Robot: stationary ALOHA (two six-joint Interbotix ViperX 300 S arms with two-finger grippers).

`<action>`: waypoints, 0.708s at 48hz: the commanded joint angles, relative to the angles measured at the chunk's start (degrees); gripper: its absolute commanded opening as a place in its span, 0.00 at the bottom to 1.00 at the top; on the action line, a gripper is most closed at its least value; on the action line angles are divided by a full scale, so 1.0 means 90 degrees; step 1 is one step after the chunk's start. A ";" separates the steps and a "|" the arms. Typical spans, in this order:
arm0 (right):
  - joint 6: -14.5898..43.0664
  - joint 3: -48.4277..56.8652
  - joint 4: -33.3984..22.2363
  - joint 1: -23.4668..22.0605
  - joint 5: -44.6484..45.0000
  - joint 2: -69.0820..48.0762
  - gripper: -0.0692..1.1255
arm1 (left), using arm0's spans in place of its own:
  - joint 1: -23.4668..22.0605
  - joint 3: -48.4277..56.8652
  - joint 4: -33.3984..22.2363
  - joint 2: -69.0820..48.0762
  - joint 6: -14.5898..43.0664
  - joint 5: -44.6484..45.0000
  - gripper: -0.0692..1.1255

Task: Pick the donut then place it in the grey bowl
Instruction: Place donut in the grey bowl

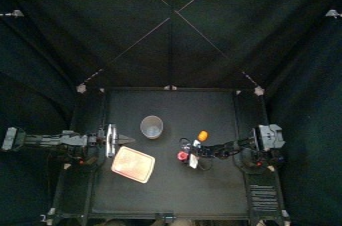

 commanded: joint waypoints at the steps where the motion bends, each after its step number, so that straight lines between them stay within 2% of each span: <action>1: 0.0010 -0.0059 -0.0010 0.0010 0.0029 -0.0059 0.74 | 0.0029 -0.0078 -0.0010 0.0029 0.0000 -0.0059 0.15; 4: 0.0000 -0.0107 -0.0029 0.0020 0.0020 -0.0078 0.71 | 0.0039 -0.0078 0.0000 0.0039 0.0000 -0.0059 0.15; 11: -0.0059 -0.0342 -0.0088 0.0020 0.0020 -0.0186 0.70 | 0.0059 -0.0068 -0.0010 0.0039 0.0000 -0.0059 0.15; 18: -0.0068 -0.0811 -0.0547 -0.0039 -0.0078 -0.0361 0.70 | 0.0068 -0.0059 0.0000 0.0039 0.0000 -0.0059 0.15; 26: -0.0068 -0.1494 -0.1289 -0.0527 -0.0586 -0.0391 0.70 | 0.0068 -0.0039 -0.0020 0.0039 -0.0010 -0.0059 0.15; 34: -0.0049 -0.2100 -0.1602 -0.1172 -0.1553 -0.0117 0.70 | 0.0068 0.0039 -0.0205 0.0039 -0.0010 -0.0059 0.15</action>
